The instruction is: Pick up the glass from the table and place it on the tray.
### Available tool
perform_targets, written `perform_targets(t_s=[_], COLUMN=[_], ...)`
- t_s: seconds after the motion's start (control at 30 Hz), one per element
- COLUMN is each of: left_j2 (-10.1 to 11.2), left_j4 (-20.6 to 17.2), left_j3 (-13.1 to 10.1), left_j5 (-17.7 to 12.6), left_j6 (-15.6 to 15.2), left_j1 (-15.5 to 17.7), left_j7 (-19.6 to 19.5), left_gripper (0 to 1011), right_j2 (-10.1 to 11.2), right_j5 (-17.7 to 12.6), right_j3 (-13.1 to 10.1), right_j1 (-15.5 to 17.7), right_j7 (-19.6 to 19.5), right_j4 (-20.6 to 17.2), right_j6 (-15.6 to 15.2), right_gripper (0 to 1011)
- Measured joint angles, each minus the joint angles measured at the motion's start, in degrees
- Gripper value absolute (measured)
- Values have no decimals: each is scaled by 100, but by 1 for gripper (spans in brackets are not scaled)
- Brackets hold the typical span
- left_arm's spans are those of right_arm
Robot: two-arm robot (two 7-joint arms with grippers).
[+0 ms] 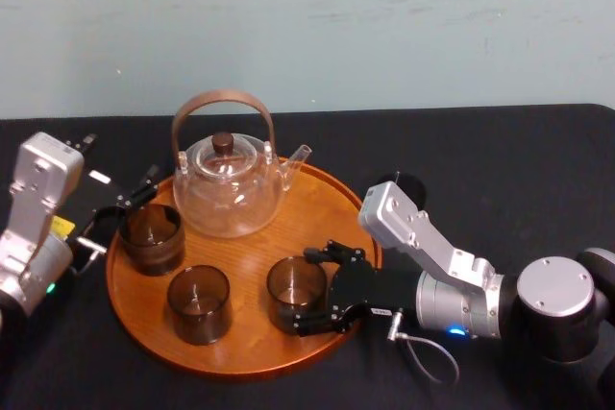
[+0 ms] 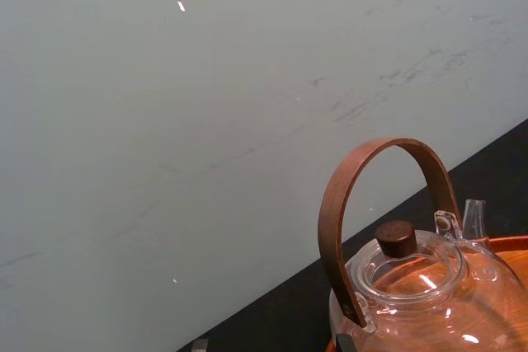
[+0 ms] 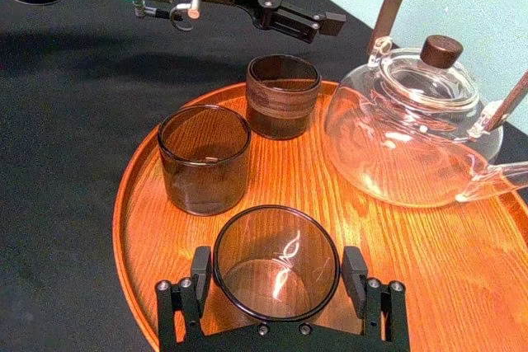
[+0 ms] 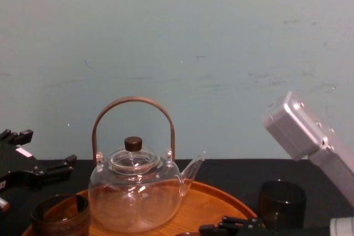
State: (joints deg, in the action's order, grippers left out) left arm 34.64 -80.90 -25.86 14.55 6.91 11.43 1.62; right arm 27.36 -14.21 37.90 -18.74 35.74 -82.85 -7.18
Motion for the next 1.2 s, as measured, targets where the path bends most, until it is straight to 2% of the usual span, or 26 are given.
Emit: perform_targets(t_s=[0.23, 0.4, 0.83, 0.93, 1.03, 1.2], left_j2=[0, 0, 0, 0, 0, 0], left_j4=[0, 0, 0, 0, 0, 0], left_j3=[0, 0, 0, 0, 0, 0], left_j5=[0, 0, 0, 0, 0, 0], left_j6=[0, 0, 0, 0, 0, 0], left_j1=[0, 0, 0, 0, 0, 0], left_j7=[0, 0, 0, 0, 0, 0], left_gripper=[1001, 1001, 1001, 1001, 1001, 1001], right_j2=[1, 111, 736, 964, 1088, 1318], right_j5=[-7, -170, -519, -656, -740, -923], right_j3=[-3, -98, -357, -524, -650, -985], right_j1=[0, 61, 460, 650, 773, 1084], right_j7=[7, 145, 328, 314, 265, 38], right_j4=[-1, -78, -575, -761, -855, -1041], right_j6=[1, 96, 272, 359, 418, 530], right_gripper=[1002, 1002, 1002, 1002, 1002, 1002])
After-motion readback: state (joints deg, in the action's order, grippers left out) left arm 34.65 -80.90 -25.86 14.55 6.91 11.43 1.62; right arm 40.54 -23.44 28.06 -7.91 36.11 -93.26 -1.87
